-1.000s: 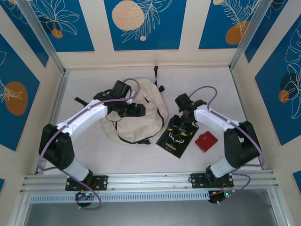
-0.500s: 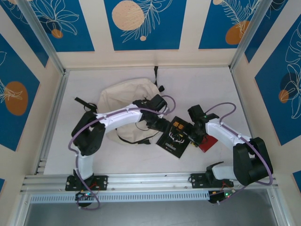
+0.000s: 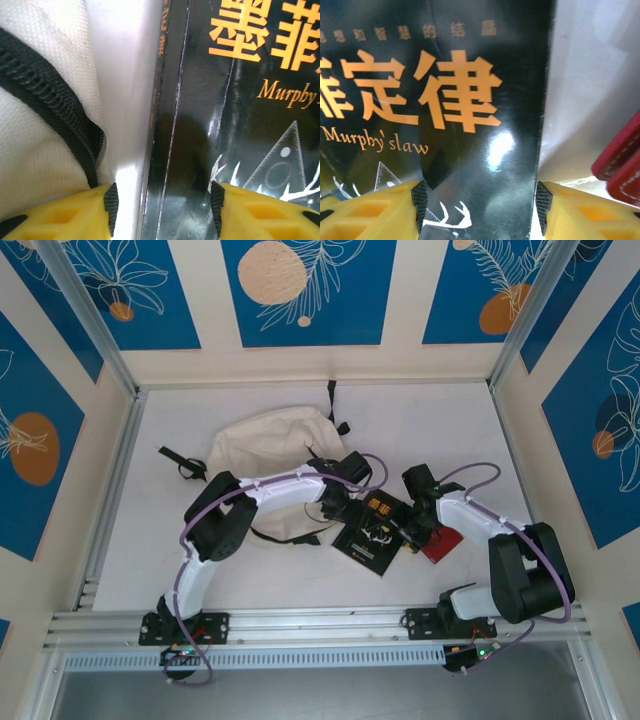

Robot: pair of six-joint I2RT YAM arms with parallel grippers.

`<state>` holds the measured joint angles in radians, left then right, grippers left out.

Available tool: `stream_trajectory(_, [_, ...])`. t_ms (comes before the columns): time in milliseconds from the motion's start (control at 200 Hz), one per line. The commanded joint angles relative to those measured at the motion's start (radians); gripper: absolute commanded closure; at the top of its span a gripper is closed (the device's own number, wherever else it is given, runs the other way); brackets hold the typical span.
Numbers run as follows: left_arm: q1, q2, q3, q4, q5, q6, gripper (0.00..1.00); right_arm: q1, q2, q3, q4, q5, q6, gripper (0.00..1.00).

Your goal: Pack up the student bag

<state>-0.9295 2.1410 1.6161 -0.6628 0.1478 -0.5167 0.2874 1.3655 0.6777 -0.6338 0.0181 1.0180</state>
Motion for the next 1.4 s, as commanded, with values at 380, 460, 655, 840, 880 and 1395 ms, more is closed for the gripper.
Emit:
stream_trajectory(380, [-0.028, 0.117, 0.037, -0.076, -0.073, 0.012, 0.65, 0.004, -0.089, 0.036, 0.014, -0.138, -0.041, 0.68])
stream_trajectory(460, [-0.028, 0.107, 0.041, -0.076, -0.064, 0.012, 0.66, 0.003, -0.089, 0.031, 0.015, -0.132, -0.037, 0.78])
stream_trajectory(655, [-0.013, 0.008, 0.049, -0.081, -0.026, 0.024, 0.63, -0.002, -0.143, 0.039, -0.012, -0.070, -0.049, 1.00])
stream_trajectory(840, [0.055, -0.162, 0.060, -0.071, 0.059, 0.030, 0.42, -0.046, -0.256, 0.103, -0.033, -0.066, -0.173, 1.00])
stream_trajectory(880, [0.076, -0.198, 0.058, -0.070, 0.072, 0.032, 0.38, -0.055, -0.270, 0.125, -0.028, -0.086, -0.211, 1.00])
stream_trajectory(1395, [0.457, -0.578, -0.286, 0.194, 0.470, -0.058, 0.00, -0.086, -0.227, 0.470, 0.048, -0.520, -0.398, 1.00])
